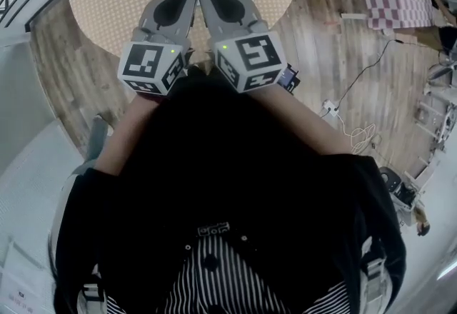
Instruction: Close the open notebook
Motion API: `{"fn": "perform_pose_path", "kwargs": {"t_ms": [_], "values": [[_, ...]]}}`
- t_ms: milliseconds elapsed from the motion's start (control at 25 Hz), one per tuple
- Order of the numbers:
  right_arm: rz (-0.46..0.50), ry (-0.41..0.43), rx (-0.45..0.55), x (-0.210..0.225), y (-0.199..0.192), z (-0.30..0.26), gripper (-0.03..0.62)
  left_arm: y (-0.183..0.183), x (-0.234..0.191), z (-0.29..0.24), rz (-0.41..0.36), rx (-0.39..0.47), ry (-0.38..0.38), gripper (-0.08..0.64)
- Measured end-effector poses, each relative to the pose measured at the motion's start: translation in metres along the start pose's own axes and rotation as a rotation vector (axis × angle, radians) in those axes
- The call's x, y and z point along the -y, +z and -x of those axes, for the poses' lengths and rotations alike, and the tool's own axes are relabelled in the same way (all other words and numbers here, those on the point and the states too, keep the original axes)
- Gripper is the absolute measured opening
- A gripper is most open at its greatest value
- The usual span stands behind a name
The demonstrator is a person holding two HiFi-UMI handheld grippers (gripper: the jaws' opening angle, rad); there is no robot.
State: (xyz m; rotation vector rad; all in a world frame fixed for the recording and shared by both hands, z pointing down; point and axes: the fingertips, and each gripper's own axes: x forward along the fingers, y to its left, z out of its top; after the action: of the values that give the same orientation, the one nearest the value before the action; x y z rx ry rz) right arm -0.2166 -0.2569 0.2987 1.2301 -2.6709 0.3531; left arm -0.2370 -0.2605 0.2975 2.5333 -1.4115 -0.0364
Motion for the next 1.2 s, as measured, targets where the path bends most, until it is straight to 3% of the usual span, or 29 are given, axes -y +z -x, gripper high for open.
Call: {"fn": "perform_pose_path", "kwargs": {"t_ms": [480, 840, 1200], "values": [[-0.007, 0.019, -0.041, 0.034, 0.000, -0.039, 0.000, -0.006, -0.027, -0.043, 0.021, -0.026, 0.017, -0.005], [-0.040, 0.033, -0.033, 0.089, 0.015, -0.078, 0.000, 0.003, -0.042, -0.101, 0.000, -0.047, 0.029, -0.005], [-0.045, 0.073, -0.066, 0.110, 0.001, -0.103, 0.002, -0.016, -0.066, -0.133, 0.029, -0.093, 0.066, -0.003]]}}
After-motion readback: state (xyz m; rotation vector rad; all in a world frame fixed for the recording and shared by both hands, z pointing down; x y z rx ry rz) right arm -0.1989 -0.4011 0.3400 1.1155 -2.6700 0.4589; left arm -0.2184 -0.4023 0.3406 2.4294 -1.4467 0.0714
